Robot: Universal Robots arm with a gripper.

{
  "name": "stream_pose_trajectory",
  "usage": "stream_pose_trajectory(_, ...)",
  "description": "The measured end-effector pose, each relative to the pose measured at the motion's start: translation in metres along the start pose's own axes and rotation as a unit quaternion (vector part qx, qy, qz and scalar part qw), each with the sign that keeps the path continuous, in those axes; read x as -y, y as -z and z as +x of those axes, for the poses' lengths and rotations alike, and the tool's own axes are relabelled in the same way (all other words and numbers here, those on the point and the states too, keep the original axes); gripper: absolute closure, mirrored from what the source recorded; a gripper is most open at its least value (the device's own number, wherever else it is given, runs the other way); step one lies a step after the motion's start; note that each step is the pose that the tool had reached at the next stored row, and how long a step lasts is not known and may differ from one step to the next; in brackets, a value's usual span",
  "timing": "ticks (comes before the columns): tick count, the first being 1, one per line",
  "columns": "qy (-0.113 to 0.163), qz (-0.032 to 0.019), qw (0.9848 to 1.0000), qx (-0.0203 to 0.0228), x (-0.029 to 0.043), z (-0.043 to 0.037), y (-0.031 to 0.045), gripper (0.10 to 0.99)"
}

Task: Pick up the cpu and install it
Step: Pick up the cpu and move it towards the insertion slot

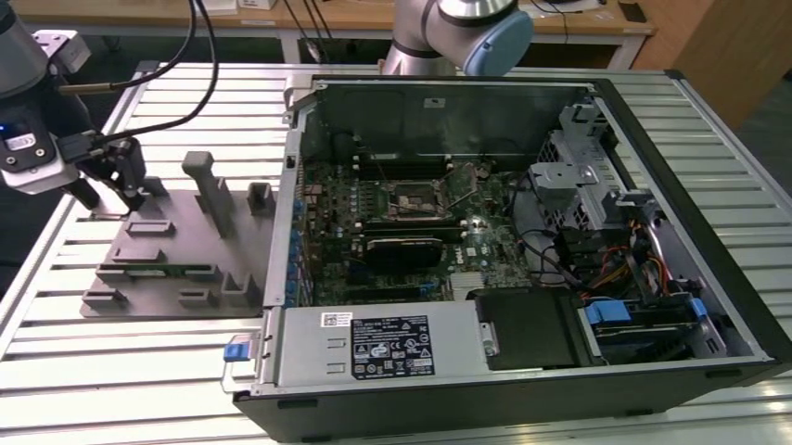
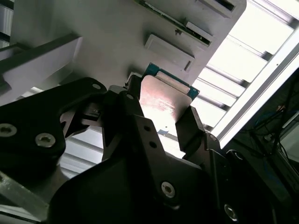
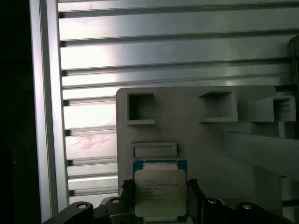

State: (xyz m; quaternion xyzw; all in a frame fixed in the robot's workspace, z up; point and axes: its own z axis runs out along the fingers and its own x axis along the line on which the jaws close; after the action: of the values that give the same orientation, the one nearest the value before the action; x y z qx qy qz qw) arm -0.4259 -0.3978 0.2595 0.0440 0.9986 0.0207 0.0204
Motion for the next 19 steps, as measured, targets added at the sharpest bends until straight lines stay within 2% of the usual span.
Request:
stream_pose_trajectory(10, 0.0, 0.0, 1.0, 0.0001, -0.0006, -0.0005, 0.0128, 0.545)
stream_pose_trajectory(19, 0.0, -0.0001, 1.0, 0.0003, -0.0013, -0.0011, 0.0296, 0.545)
